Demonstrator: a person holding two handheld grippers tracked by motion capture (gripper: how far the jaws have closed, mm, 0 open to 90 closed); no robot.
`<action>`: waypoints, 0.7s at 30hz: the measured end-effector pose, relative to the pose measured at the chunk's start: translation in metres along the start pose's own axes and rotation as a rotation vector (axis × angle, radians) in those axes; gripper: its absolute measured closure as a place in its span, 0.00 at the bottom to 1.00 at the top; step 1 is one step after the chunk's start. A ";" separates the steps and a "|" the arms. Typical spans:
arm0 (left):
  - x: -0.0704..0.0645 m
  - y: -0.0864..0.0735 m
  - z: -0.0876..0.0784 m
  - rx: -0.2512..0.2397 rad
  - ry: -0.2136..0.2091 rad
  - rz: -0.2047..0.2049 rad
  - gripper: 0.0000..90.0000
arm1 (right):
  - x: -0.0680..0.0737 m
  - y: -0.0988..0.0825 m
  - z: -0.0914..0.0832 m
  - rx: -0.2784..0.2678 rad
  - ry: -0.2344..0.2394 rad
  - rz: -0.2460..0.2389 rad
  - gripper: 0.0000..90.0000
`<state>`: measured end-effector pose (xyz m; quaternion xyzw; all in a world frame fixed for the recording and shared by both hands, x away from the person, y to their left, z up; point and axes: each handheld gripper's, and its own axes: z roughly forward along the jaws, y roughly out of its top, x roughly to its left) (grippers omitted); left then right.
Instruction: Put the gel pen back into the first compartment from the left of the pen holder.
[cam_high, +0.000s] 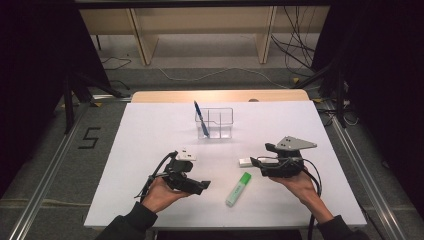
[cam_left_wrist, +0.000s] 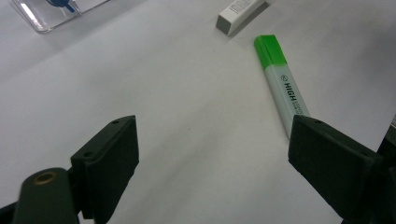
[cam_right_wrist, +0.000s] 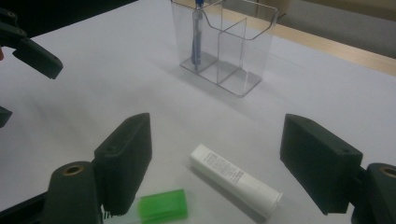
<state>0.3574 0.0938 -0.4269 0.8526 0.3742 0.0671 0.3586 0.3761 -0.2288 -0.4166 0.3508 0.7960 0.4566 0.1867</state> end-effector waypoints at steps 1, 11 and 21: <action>-0.001 0.001 0.001 0.001 0.000 0.002 0.18 | 0.000 -0.001 0.000 0.000 0.002 -0.001 0.29; -0.015 0.011 0.017 0.039 -0.016 0.035 0.18 | 0.000 -0.006 -0.004 0.004 -0.001 0.004 0.29; -0.026 0.017 0.028 0.065 -0.030 0.056 0.18 | 0.001 -0.008 -0.005 0.006 -0.003 0.002 0.29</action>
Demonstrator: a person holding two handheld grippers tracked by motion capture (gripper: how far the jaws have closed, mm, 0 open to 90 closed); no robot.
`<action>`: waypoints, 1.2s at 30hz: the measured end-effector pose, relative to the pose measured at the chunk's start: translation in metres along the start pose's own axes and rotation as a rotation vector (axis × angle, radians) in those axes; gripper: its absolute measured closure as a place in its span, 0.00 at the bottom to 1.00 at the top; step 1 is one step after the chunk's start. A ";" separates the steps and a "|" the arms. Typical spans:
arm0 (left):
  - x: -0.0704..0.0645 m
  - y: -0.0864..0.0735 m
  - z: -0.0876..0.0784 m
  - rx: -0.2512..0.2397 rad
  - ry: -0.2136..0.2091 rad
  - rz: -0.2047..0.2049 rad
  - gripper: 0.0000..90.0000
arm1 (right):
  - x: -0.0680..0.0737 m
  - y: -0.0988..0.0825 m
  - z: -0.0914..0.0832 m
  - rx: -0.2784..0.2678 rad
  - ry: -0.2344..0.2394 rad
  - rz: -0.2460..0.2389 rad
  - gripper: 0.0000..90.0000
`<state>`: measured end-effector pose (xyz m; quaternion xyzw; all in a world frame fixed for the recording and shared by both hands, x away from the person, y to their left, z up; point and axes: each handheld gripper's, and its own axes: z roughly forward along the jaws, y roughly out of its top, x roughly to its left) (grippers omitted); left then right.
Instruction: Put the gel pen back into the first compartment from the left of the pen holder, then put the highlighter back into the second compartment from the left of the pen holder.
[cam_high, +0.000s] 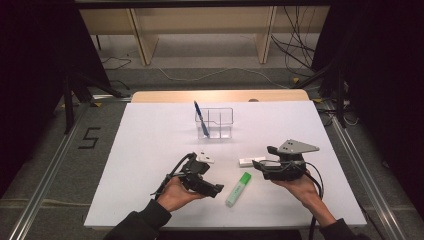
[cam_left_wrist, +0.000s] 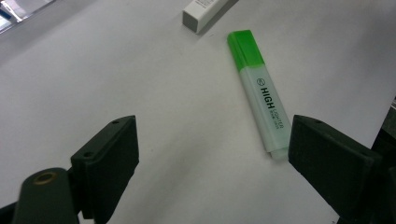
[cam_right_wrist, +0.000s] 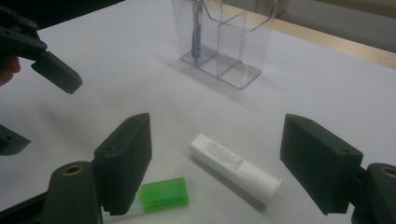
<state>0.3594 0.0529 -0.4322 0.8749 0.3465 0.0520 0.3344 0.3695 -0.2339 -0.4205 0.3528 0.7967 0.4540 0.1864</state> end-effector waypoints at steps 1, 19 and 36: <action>-0.001 0.001 0.001 0.002 -0.002 0.007 0.18 | 0.000 0.000 0.000 -0.001 0.001 -0.001 0.29; -0.011 0.012 0.025 0.084 -0.027 0.020 0.18 | -0.003 -0.006 -0.009 -0.002 -0.003 0.011 0.27; -0.024 0.025 0.039 0.127 -0.023 0.058 0.19 | -0.006 -0.007 -0.013 -0.003 -0.016 0.017 0.27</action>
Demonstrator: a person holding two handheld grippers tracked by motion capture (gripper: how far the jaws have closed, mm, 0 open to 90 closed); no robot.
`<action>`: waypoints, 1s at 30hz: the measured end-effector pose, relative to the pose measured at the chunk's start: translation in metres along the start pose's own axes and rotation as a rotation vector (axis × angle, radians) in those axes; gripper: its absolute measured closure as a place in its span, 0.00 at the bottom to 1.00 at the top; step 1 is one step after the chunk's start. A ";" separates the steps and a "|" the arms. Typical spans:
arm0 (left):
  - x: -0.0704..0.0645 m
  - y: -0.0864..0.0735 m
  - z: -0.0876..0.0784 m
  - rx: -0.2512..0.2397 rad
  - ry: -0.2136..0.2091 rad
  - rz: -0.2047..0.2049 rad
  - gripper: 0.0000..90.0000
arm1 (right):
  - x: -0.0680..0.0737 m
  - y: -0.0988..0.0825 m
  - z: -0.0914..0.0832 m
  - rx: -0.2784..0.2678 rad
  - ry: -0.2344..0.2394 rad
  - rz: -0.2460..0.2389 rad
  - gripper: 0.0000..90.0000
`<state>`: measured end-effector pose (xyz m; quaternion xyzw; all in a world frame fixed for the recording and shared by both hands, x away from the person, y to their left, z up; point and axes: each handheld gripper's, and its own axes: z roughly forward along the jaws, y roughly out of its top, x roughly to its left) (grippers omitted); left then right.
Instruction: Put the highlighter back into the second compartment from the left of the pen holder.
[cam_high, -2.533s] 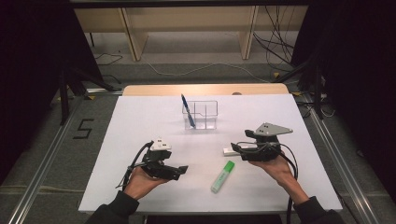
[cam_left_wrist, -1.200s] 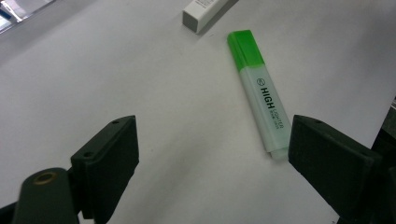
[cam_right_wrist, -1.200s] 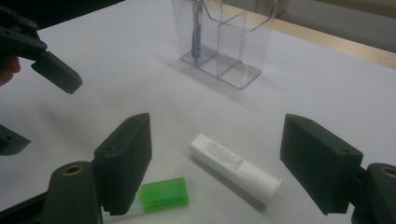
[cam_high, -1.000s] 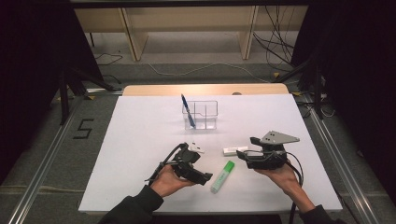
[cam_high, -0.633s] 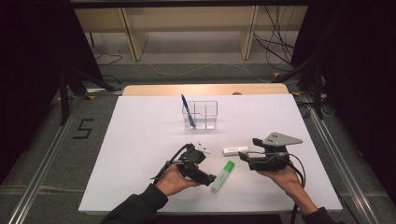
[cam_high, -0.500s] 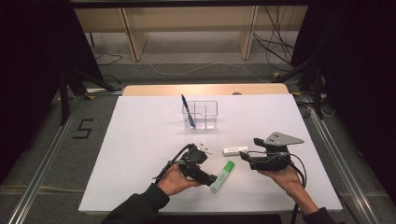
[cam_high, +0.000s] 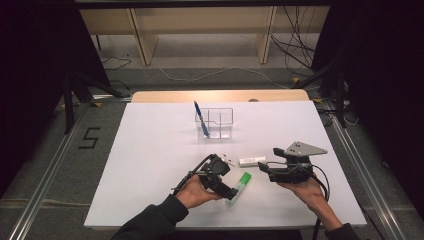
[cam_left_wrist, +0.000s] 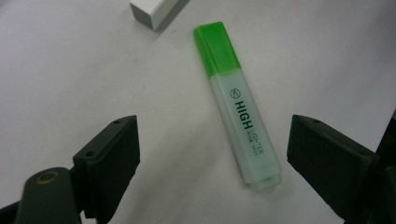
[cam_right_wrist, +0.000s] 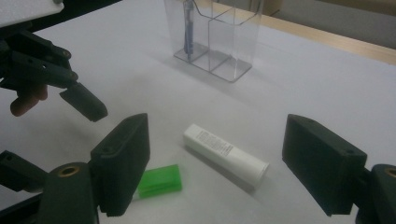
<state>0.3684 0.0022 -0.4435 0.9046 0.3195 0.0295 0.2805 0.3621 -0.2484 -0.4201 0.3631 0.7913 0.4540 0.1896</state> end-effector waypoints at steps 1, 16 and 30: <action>0.000 0.001 0.001 0.009 0.000 0.006 0.19 | 0.000 0.000 0.000 -0.001 -0.002 -0.001 0.27; -0.007 0.013 0.012 0.081 -0.014 0.047 0.31 | -0.006 0.002 0.003 0.000 -0.007 -0.003 0.27; -0.015 0.013 0.024 0.102 -0.016 0.068 0.44 | -0.009 0.000 0.002 0.012 -0.030 -0.003 0.27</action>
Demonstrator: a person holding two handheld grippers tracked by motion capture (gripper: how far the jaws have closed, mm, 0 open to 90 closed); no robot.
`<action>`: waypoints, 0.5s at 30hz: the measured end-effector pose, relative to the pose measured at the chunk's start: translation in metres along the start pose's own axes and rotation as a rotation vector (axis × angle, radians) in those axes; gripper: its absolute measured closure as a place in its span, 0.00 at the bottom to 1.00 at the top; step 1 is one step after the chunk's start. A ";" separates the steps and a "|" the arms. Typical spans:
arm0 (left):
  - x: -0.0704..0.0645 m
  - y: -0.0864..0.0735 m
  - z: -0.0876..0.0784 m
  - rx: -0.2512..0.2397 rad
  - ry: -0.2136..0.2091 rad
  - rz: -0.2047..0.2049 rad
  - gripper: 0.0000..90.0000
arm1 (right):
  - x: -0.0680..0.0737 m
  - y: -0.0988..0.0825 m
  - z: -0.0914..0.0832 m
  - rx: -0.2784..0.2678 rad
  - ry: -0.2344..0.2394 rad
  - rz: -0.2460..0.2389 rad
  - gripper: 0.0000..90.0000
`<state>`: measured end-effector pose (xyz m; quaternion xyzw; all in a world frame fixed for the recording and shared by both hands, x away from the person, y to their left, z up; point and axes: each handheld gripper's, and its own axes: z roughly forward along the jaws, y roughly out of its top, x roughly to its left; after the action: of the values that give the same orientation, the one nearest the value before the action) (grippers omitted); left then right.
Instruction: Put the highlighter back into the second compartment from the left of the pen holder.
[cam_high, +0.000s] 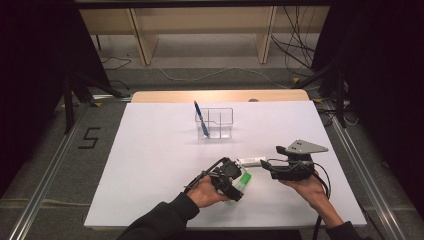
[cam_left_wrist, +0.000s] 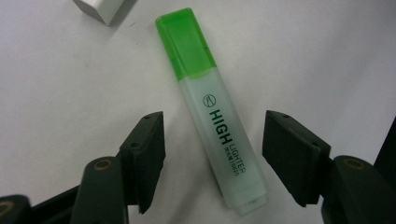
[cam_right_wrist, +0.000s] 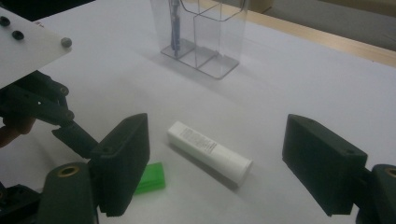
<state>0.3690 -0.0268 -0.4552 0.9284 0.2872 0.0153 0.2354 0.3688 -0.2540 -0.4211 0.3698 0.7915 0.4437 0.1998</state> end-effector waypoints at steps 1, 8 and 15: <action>-0.001 0.000 0.000 0.001 0.000 0.004 0.45 | 0.000 0.000 0.000 -0.002 -0.002 0.002 0.27; -0.004 -0.001 0.008 0.030 0.004 0.032 0.51 | 0.000 0.000 -0.001 -0.001 -0.008 0.003 0.27; -0.005 -0.001 0.010 0.028 0.012 0.035 0.58 | 0.000 -0.001 0.000 0.000 -0.009 0.002 0.27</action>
<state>0.3660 -0.0329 -0.4641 0.9364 0.2725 0.0207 0.2203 0.3686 -0.2547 -0.4213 0.3724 0.7904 0.4421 0.2027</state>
